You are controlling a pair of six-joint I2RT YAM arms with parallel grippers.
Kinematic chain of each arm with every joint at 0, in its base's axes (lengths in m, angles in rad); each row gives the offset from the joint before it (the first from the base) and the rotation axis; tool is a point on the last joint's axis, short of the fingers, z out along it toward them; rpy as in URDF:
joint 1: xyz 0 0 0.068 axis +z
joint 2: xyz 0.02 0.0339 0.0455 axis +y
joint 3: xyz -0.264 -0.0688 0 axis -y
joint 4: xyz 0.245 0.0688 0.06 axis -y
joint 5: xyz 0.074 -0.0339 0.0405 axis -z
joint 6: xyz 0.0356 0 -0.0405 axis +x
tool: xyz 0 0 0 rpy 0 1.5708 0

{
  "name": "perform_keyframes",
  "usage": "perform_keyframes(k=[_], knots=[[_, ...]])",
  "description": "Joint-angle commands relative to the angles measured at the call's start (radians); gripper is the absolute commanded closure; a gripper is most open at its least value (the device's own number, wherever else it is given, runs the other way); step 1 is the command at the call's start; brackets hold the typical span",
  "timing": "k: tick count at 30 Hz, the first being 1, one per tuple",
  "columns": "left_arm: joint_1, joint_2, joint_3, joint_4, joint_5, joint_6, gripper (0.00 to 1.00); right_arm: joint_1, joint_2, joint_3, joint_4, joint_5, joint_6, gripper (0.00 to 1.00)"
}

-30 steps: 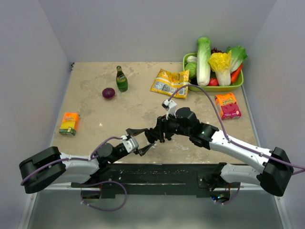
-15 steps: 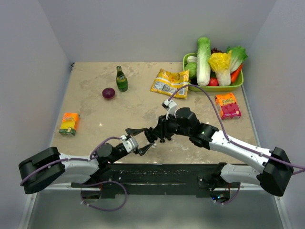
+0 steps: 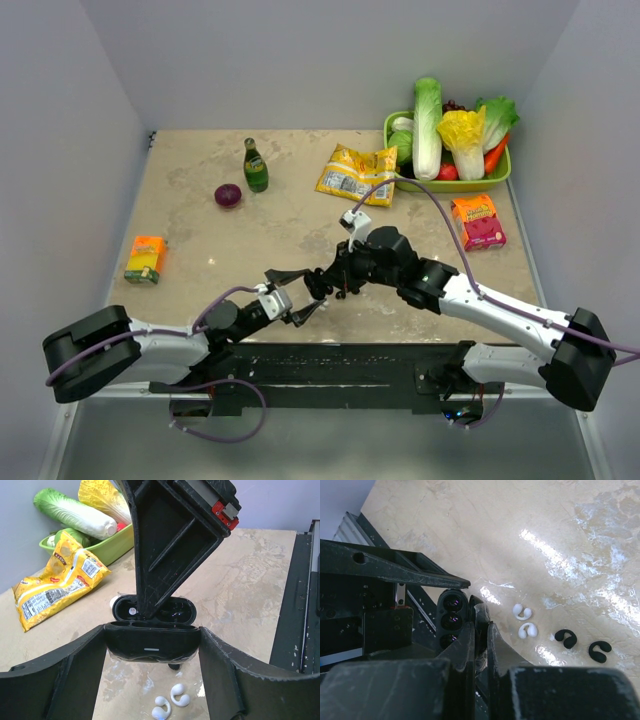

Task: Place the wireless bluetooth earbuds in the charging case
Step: Open the charging case.

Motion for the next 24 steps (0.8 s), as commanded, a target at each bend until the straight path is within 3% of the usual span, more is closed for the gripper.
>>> perform_keyframes(k=[1, 4, 8, 11, 19, 20, 21, 22, 24], knots=[[-0.003, 0.016, -0.052, 0.318, -0.014, -0.030, 1.00, -0.002, -0.026, 0.052, -0.035, 0.055, -0.097, 1.00], [-0.003, 0.030, -0.052, 0.310, -0.014, -0.025, 0.99, 0.004, -0.041, 0.071, -0.061, 0.081, -0.138, 1.00], [-0.003, 0.036, -0.011, 0.260, -0.047, -0.053, 0.71, 0.015, -0.050, 0.124, -0.133, 0.138, -0.201, 1.00], [-0.003, 0.034, 0.008, 0.209, -0.066, -0.057, 0.57, 0.021, -0.049, 0.138, -0.155, 0.142, -0.220, 1.00], [-0.003, 0.027, 0.029, 0.181, -0.086, -0.059, 0.35, 0.035, -0.044, 0.143, -0.156, 0.139, -0.218, 1.00], [-0.003, 0.025, 0.031, 0.175, -0.090, -0.059, 0.17, 0.035, -0.041, 0.144, -0.158, 0.141, -0.218, 1.00], [-0.003, 0.022, 0.034, 0.166, -0.092, -0.063, 0.08, 0.037, -0.038, 0.146, -0.161, 0.141, -0.218, 1.00], [-0.003, 0.020, 0.037, 0.163, -0.098, -0.063, 0.02, 0.037, -0.037, 0.147, -0.164, 0.141, -0.218, 1.00], [-0.003, 0.020, 0.037, 0.161, -0.106, -0.070, 0.00, 0.037, -0.037, 0.149, -0.166, 0.139, -0.218, 1.00]])
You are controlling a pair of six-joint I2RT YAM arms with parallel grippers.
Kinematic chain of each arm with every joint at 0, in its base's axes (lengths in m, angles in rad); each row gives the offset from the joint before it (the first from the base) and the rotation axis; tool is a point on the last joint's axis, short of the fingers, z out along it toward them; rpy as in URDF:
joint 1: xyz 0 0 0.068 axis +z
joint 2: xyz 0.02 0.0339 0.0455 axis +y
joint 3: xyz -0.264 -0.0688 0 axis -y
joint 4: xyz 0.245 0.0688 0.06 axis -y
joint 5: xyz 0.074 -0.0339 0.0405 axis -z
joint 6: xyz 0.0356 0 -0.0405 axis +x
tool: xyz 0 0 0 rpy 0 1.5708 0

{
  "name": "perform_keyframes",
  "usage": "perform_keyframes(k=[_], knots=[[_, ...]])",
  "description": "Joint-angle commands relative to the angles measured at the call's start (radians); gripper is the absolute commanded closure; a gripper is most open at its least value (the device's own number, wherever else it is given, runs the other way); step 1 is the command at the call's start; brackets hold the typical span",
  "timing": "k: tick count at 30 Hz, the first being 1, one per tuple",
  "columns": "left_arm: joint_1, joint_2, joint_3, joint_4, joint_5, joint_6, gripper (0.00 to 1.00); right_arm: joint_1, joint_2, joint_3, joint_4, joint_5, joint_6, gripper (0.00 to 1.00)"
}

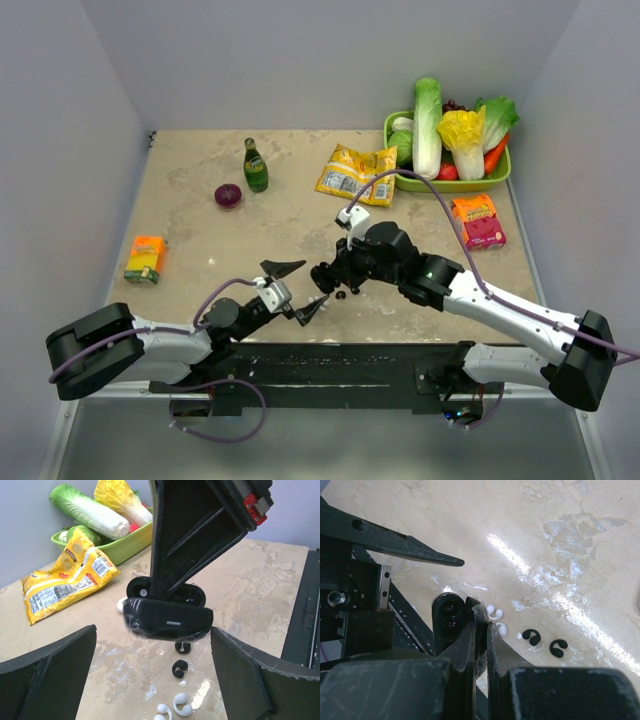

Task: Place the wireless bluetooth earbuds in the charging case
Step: Open the charging case, then adjust the charging case.

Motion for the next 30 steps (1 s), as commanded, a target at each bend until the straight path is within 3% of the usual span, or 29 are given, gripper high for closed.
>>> perform_keyframes(k=[1, 8, 11, 14, 15, 20, 24, 30], knots=[[0.002, -0.005, 0.011, 0.135, -0.053, -0.030, 0.00, 0.001, -0.022, 0.050, -0.027, 0.035, -0.051, 1.00], [0.002, -0.007, 0.010, 0.138, -0.091, -0.086, 0.00, 0.009, -0.037, 0.067, -0.033, 0.038, -0.074, 1.00], [0.002, -0.030, -0.002, 0.115, -0.138, -0.236, 0.00, 0.039, -0.051, 0.108, -0.065, 0.081, -0.125, 1.00], [0.005, -0.103, 0.007, -0.011, -0.128, -0.350, 0.00, 0.111, -0.059, 0.163, -0.111, 0.178, -0.190, 1.00], [0.014, -0.143, 0.014, -0.096, -0.099, -0.381, 0.00, 0.141, -0.056, 0.175, -0.124, 0.237, -0.212, 1.00], [0.059, -0.200, 0.043, -0.175, 0.188, -0.431, 0.00, 0.296, -0.064, 0.204, -0.160, 0.413, -0.399, 1.00], [0.071, -0.225, 0.071, -0.221, 0.289, -0.462, 0.00, 0.299, -0.027, 0.245, -0.240, 0.397, -0.412, 1.00], [0.071, -0.243, 0.083, -0.218, 0.391, -0.412, 0.09, 0.302, -0.059, 0.214, -0.214, 0.344, -0.422, 1.00]])
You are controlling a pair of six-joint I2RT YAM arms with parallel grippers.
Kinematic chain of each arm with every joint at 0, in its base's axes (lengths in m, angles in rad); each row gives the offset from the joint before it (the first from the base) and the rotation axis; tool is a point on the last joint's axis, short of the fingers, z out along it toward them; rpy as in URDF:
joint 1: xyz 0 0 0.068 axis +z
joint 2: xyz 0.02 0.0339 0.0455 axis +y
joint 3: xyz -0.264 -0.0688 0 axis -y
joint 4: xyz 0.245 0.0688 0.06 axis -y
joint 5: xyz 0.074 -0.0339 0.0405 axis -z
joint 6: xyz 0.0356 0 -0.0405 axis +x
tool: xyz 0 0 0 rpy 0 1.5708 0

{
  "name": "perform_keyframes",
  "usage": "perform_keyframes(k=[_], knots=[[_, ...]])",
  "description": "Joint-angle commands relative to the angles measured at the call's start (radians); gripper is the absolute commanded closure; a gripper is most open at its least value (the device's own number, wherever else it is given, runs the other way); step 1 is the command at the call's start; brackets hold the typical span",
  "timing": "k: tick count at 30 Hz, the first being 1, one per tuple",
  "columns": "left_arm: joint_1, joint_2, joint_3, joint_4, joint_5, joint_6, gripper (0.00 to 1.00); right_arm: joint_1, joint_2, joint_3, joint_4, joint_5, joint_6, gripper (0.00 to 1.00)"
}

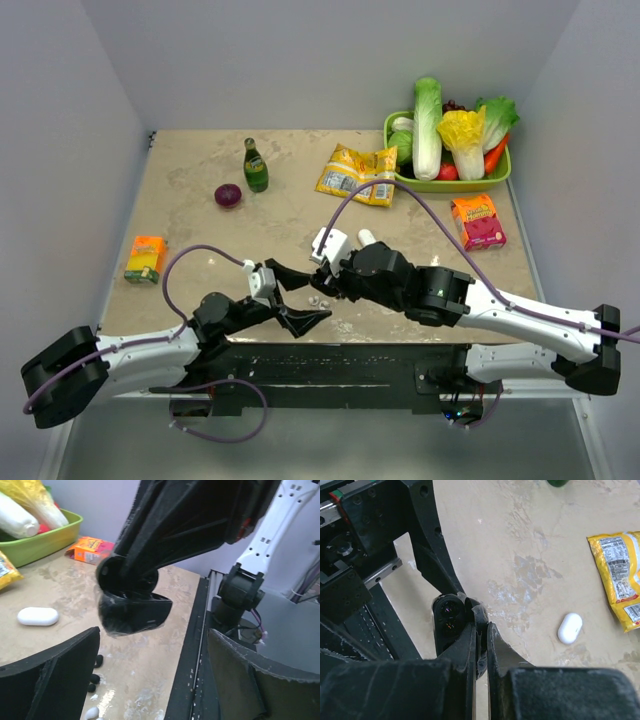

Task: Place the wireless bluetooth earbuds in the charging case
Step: Adjust the charging case.

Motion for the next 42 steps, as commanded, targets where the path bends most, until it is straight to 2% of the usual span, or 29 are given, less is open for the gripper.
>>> perform_keyframes(k=[1, 7, 12, 19, 30, 42], knots=[[0.007, -0.013, 0.041, 0.014, 0.119, 0.017, 0.11, 0.001, -0.023, 0.020, -0.004, -0.005, -0.042, 1.00], [0.008, 0.007, 0.062, -0.003, 0.135, 0.049, 0.22, 0.004, -0.007, 0.017, 0.000, -0.096, -0.034, 1.00], [0.012, 0.006, 0.075, -0.018, 0.117, 0.071, 0.27, 0.003, 0.013, 0.017, 0.005, -0.142, -0.028, 1.00], [0.018, 0.007, 0.086, -0.030, 0.136, 0.091, 0.44, 0.003, 0.014, 0.017, 0.002, -0.148, -0.028, 1.00], [0.018, 0.035, 0.109, -0.072, 0.182, 0.097, 0.43, 0.001, 0.014, 0.025, -0.021, -0.155, -0.039, 1.00], [0.018, 0.039, 0.112, -0.092, 0.199, 0.107, 0.56, 0.003, 0.002, 0.025, -0.027, -0.152, -0.040, 1.00]])
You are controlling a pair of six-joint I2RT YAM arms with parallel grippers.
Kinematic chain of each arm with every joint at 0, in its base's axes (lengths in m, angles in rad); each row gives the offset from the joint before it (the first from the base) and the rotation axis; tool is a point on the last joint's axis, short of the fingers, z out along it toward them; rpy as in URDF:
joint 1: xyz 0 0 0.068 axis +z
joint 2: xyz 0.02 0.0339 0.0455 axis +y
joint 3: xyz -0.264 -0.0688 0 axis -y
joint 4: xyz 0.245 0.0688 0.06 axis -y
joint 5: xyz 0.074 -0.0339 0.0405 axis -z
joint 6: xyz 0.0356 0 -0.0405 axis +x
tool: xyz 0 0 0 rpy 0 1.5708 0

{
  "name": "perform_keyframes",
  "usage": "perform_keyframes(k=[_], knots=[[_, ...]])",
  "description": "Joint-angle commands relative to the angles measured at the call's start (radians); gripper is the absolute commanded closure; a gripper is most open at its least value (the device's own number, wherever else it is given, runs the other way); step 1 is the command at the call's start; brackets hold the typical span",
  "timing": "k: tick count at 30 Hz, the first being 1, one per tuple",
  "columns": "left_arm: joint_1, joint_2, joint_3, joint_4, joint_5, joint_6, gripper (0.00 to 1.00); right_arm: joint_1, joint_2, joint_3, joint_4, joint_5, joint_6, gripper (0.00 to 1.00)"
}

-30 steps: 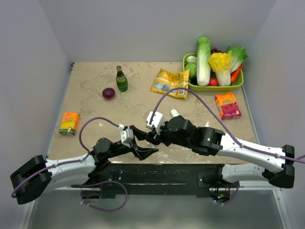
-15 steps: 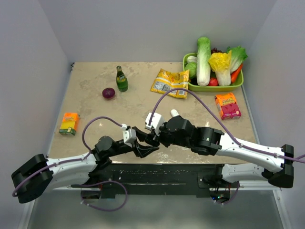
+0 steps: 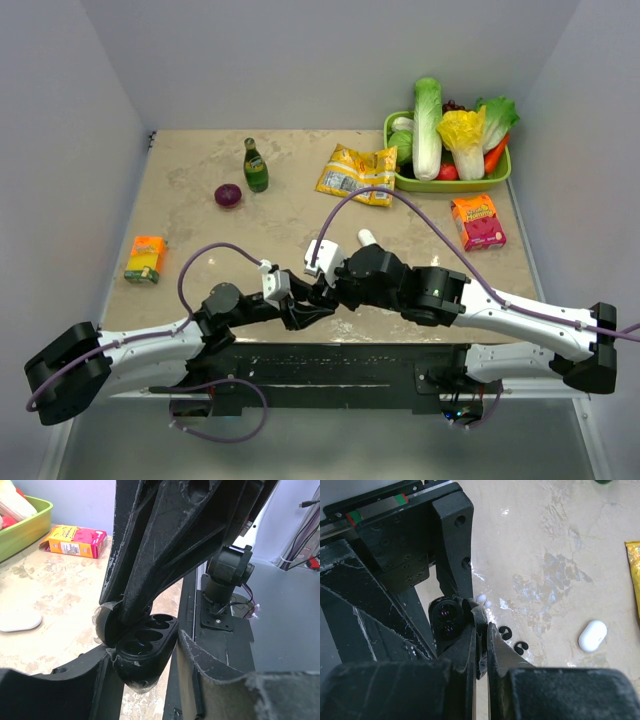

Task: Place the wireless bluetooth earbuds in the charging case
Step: Adjust the charging case.

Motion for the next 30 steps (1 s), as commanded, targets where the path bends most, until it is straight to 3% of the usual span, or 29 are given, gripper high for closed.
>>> perform_keyframes(k=[1, 8, 13, 17, 18, 19, 21, 22, 25, 30], knots=[[0.004, -0.001, 0.032, 0.029, 0.025, 0.027, 0.58, 0.002, -0.017, 0.025, 0.015, -0.012, -0.011, 1.00], [0.004, 0.002, 0.030, 0.035, 0.028, 0.027, 0.76, 0.002, -0.018, 0.022, 0.016, -0.010, -0.008, 1.00], [0.004, 0.021, 0.030, 0.041, 0.029, 0.016, 1.00, 0.004, -0.021, 0.020, 0.018, -0.012, -0.004, 1.00], [0.004, 0.027, 0.015, 0.065, 0.025, 0.008, 1.00, 0.002, -0.029, 0.014, 0.030, 0.007, 0.015, 0.99], [0.004, 0.025, 0.007, 0.078, 0.012, 0.005, 1.00, 0.002, -0.032, 0.013, 0.033, 0.011, 0.024, 0.95], [0.004, 0.022, -0.001, 0.097, 0.008, 0.002, 1.00, 0.004, -0.033, 0.011, 0.039, 0.027, 0.028, 0.80], [0.004, 0.021, -0.013, 0.108, -0.006, -0.003, 1.00, 0.002, -0.047, 0.007, 0.048, 0.042, 0.045, 0.62], [0.004, 0.019, -0.014, 0.114, -0.011, -0.003, 1.00, 0.001, -0.050, 0.004, 0.064, 0.065, 0.053, 0.45], [0.004, 0.021, -0.021, 0.130, -0.024, -0.004, 1.00, -0.010, -0.082, -0.006, 0.108, 0.096, 0.087, 0.26], [0.004, 0.021, -0.031, 0.148, -0.040, -0.009, 1.00, -0.088, -0.130, -0.016, 0.150, 0.048, 0.128, 0.22]])
